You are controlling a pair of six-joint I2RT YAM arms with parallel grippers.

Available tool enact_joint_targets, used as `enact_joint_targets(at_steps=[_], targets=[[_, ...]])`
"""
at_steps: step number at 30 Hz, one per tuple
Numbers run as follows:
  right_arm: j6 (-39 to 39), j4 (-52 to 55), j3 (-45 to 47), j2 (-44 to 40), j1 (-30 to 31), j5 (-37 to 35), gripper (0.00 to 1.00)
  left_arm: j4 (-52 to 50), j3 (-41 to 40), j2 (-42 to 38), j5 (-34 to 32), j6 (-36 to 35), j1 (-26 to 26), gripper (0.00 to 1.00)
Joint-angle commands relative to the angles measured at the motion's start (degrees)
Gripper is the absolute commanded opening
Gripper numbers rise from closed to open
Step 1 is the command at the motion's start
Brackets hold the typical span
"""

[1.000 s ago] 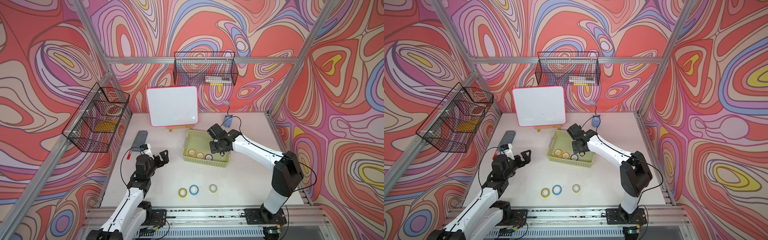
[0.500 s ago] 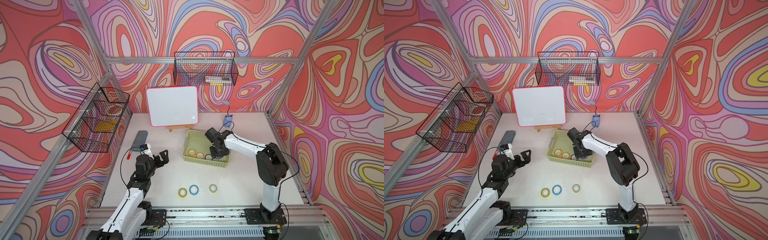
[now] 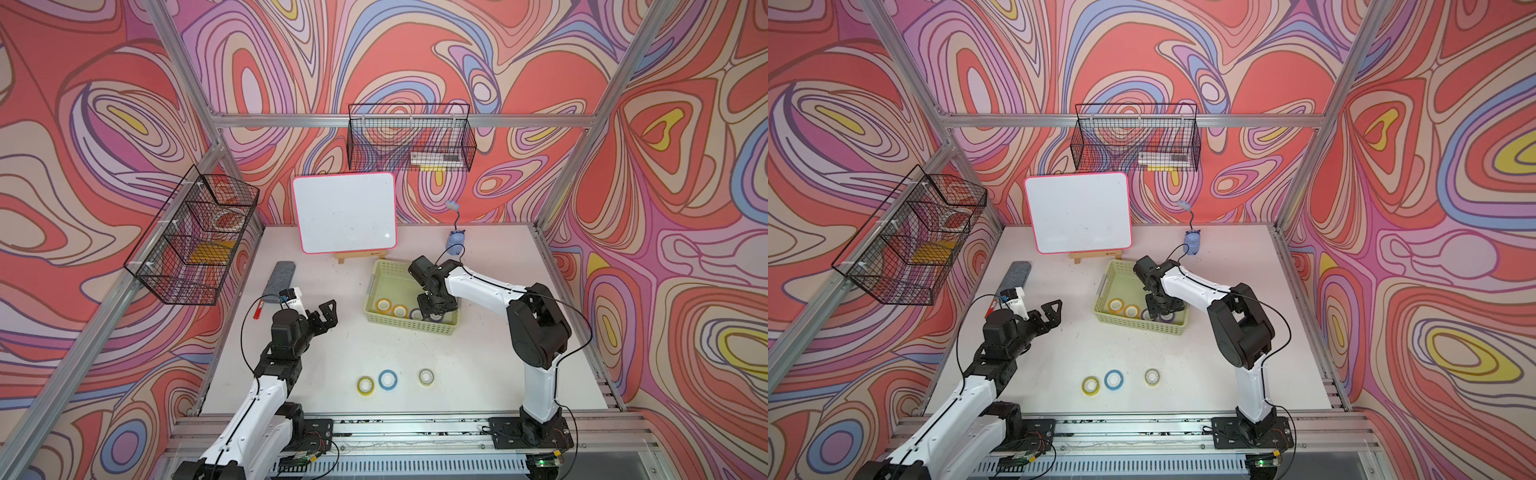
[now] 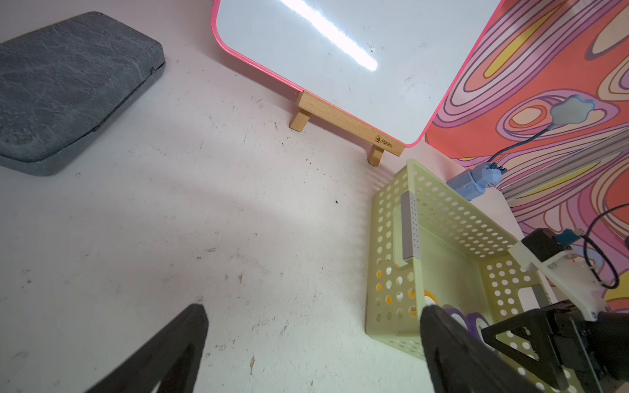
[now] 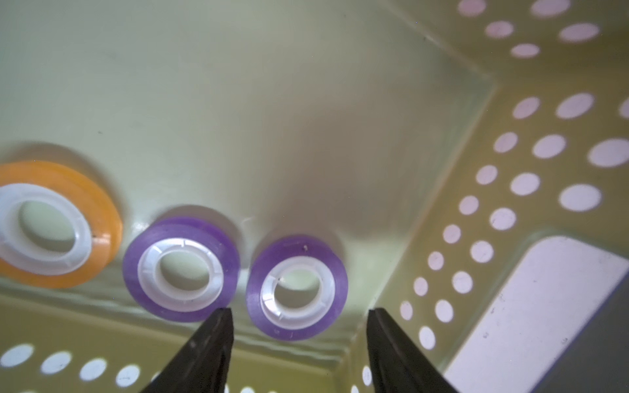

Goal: Put the transparent tape into the storage box
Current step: Place the tape in the storage box.

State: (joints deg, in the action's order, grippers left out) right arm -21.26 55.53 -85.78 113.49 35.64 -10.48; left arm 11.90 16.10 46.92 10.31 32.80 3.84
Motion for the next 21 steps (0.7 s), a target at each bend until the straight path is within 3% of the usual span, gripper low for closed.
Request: enact_joint_targets(at_steps=[1,5,11,21], targets=[[0.1,0.99,-1.99,0.36,-0.29,-0.32,0.68,-0.91,-0.37,-1.03,0.15,-0.62,0.2,0.99],[-0.08,0.83,-2.33,-2.62,-0.28,-0.76,0.68,-2.05,0.11,-2.14,0.96,-1.13,0.21,1.0],[-0.32,-5.36,2.75,-14.5,-0.31,-0.95,0.7,-6.83,2.58,-4.37,2.14,0.26,0.99,1.0],[1.02,-27.5,27.49,-36.43,-0.26,-6.9,0.74,-32.46,17.25,-1.52,-3.19,1.15,13.98,0.99]])
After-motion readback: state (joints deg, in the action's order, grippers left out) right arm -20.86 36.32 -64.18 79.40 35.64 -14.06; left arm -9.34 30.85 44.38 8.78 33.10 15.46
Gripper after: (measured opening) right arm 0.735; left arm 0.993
